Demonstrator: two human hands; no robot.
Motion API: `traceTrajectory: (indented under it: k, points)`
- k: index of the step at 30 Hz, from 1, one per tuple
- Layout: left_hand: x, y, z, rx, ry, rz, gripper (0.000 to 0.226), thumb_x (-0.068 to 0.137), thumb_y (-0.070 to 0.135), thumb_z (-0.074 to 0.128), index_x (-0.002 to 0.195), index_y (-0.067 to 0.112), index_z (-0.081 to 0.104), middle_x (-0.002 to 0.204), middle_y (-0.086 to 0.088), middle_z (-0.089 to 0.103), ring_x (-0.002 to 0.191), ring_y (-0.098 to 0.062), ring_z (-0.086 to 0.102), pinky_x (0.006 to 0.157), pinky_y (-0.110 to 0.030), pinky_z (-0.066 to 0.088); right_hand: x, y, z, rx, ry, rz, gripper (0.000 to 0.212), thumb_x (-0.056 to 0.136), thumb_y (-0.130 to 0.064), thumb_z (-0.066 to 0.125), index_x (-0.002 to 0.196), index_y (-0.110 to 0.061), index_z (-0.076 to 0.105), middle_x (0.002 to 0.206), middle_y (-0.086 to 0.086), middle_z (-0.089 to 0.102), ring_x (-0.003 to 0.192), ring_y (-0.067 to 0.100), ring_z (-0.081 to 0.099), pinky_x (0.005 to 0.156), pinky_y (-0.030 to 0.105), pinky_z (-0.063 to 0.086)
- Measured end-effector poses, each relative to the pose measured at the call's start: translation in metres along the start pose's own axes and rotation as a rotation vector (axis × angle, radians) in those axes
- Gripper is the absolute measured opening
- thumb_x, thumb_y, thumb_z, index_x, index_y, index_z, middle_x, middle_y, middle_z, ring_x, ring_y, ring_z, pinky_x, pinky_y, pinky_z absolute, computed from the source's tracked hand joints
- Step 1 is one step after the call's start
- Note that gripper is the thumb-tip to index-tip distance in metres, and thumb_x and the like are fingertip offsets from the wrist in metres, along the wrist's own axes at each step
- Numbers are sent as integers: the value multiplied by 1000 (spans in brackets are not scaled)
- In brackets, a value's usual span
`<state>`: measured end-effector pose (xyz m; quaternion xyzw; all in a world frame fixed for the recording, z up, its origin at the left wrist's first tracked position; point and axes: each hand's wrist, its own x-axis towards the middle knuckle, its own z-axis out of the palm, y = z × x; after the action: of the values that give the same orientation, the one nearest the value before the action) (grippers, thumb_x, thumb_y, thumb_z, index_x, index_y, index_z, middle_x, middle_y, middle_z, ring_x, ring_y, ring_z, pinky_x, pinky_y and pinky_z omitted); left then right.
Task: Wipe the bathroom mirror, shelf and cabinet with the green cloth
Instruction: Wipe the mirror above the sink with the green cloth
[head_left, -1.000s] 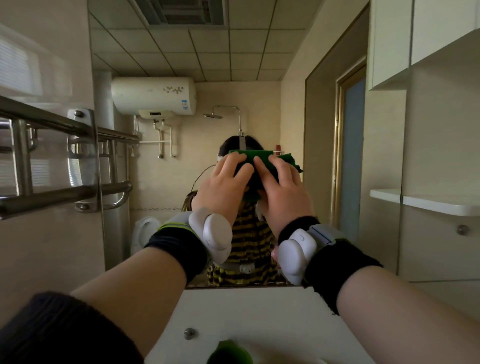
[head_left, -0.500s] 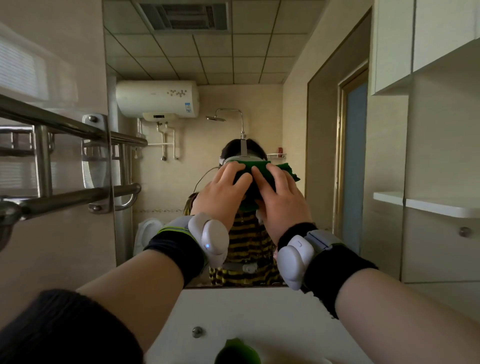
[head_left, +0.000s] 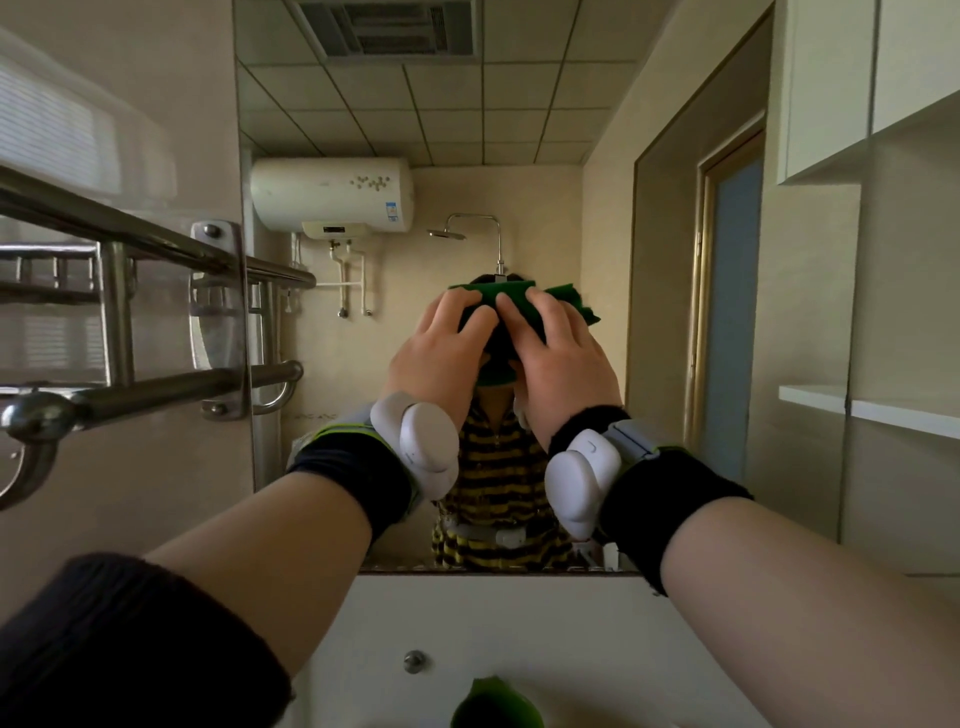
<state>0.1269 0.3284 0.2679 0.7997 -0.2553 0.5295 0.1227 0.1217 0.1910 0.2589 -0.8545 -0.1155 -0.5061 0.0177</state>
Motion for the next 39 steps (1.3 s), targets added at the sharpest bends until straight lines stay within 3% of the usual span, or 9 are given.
traceTrajectory:
  k: [8,14,23,29,39]
  points:
    - [-14,-6,1,-38,-9,13,33,87,7,57,120,7,54,135,-9,42,126,-25,39,82,-35,48,-11,-10,7,5,4,7,67,92,-16,47,148,-28,13,151,5,17,138,27,15,112,38,20]
    - [-32,-18,-1,-35,-53,27,30,86,4,58,116,3,56,136,-15,43,127,-33,39,80,-40,49,-23,-24,16,29,-31,7,64,95,-19,41,148,-31,8,153,2,12,139,25,11,113,36,16]
    - [-33,-30,-3,-18,-107,35,31,91,14,52,122,10,51,140,-7,35,131,-26,30,83,-37,49,-20,-32,18,1,-68,13,69,93,-19,44,148,-32,4,152,0,8,138,25,8,113,36,14]
    - [-21,-45,-16,2,-28,27,30,88,9,57,118,7,53,134,-9,41,123,-26,38,74,-33,46,7,-46,14,-7,-40,-20,69,91,-19,49,148,-30,9,151,2,11,138,26,10,112,38,17]
    - [-15,-62,-20,0,6,-12,38,82,2,61,118,9,52,133,-8,41,124,-26,36,75,-31,46,22,-63,24,20,51,-8,67,90,-17,50,147,-28,16,151,4,17,137,27,15,111,38,20]
